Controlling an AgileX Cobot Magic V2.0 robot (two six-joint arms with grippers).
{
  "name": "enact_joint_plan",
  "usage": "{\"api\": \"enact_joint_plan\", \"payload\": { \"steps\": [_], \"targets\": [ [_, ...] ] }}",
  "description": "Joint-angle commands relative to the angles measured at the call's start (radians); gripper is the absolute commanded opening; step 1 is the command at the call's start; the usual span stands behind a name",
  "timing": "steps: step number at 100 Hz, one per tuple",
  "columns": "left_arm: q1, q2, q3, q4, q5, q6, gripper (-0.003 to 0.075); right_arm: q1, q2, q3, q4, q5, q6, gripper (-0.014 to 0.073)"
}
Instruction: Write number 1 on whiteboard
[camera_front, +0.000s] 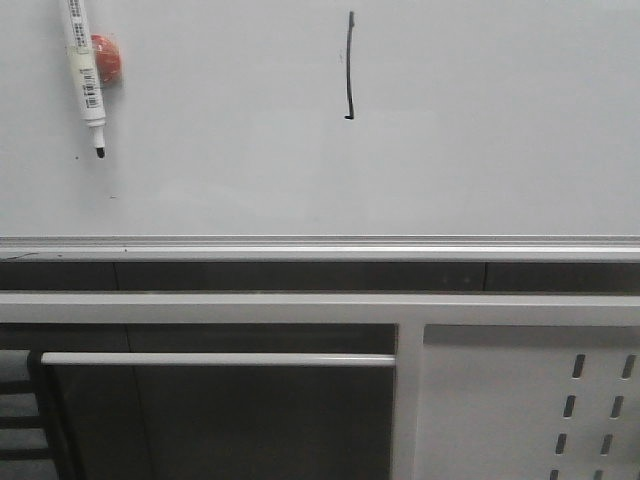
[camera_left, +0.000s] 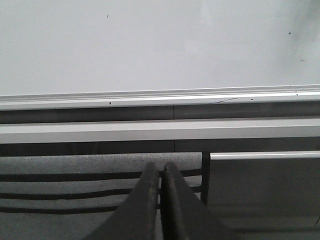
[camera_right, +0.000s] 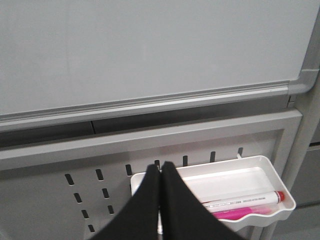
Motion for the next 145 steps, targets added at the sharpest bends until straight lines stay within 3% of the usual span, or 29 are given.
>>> {"api": "enact_joint_plan", "payload": {
  "steps": [1,145],
  "targets": [
    [-0.010,-0.027,0.023,0.002,-0.054,-0.008,-0.0018,-0.007,-0.020,0.029,0.025,-0.027,-0.011,-0.0079],
    [-0.010,-0.027,0.023,0.030,-0.044,-0.008,-0.0018,-0.007,-0.020,0.029,0.025,-0.027,-0.011,-0.0079]
  ]
}}
